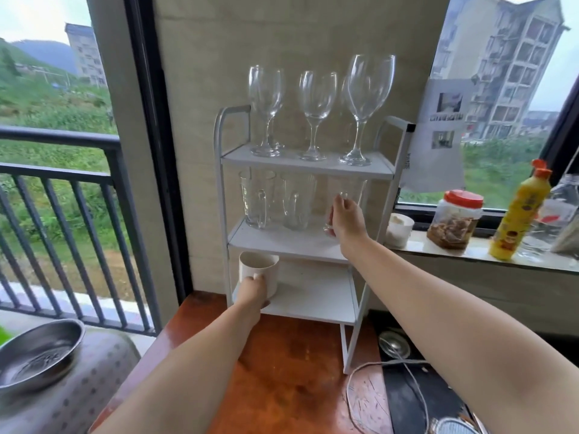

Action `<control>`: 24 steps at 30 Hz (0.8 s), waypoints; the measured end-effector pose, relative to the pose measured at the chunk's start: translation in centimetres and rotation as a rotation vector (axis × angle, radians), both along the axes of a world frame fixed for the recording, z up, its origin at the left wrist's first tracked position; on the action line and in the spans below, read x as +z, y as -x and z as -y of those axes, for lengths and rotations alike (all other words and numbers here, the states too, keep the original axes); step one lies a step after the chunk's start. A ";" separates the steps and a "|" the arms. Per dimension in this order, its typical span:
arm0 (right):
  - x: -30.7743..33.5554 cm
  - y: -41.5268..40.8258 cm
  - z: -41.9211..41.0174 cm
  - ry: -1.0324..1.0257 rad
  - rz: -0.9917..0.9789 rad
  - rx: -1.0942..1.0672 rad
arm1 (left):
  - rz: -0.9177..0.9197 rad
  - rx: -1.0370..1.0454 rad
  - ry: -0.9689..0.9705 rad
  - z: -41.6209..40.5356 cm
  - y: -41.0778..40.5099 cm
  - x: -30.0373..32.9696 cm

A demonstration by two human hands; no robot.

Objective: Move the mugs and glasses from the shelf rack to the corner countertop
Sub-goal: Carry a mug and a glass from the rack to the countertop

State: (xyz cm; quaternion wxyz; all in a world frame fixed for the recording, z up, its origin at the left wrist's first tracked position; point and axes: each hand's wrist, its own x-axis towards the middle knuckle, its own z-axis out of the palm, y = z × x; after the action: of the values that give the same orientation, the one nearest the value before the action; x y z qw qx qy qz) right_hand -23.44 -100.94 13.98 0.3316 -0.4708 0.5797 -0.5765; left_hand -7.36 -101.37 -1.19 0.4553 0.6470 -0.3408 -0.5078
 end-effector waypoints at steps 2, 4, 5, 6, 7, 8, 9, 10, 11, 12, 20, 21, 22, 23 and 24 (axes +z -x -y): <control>0.0 0.2 -0.2 0.013 0.000 -0.012 | 0.007 0.013 0.032 -0.1 0.1 0.5; 0.0 0.4 -0.8 0.015 0.025 -0.017 | -0.003 0.014 0.046 -0.5 0.2 1.0; 0.0 0.5 -1.0 0.011 0.015 -0.022 | -0.007 0.010 0.051 -0.6 0.2 1.0; -0.1 0.6 -1.4 0.001 -0.008 -0.023 | -0.001 0.001 0.061 -0.9 0.2 0.9; -0.2 0.7 -1.6 0.007 -0.027 -0.023 | 0.005 -0.013 0.074 -1.2 0.2 0.9; -0.2 0.7 -2.0 0.011 -0.044 -0.025 | 0.014 -0.028 0.086 -1.7 0.3 0.8; -0.4 0.7 -2.3 0.016 -0.059 -0.026 | 0.022 -0.038 0.095 -2.3 0.3 0.8; -0.4 0.6 -2.9 0.025 -0.074 -0.029 | 0.029 -0.047 0.105 -3.0 0.4 0.9; -0.3 0.5 -3.4 0.027 -0.087 -0.029 | 0.028 -0.055 0.115 -3.5 0.4 1.1; -0.3 0.2 -4.1 0.025 -0.099 -0.030 | 0.027 -0.062 0.127 -4.2 0.3 1.4; -1.2 -2.2 -11.9 0.141 -0.063 -0.063 | 0.082 -0.149 0.213 -11.0 -1.8 3.0; -1.5 -2.4 -13.2 0.157 -0.055 -0.065 | 0.100 -0.166 0.218 -12.2 -2.2 3.0; -2.0 -2.7 -15.0 0.163 -0.049 -0.072 | 0.118 -0.184 0.217 -13.8 -2.6 2.8; -2.4 -2.8 -16.3 0.165 -0.041 -0.081 | 0.127 -0.198 0.221 -14.9 -2.8 2.7; -3.1 -2.9 -18.0 0.156 -0.029 -0.096 | 0.137 -0.209 0.223 -16.5 -3.0 2.5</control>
State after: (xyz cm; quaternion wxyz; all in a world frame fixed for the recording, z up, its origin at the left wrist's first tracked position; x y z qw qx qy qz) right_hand -20.58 -82.91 10.93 0.2576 -0.4752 0.5598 -0.6280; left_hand -4.33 -84.91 1.30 0.4446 0.5866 -0.4909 -0.4661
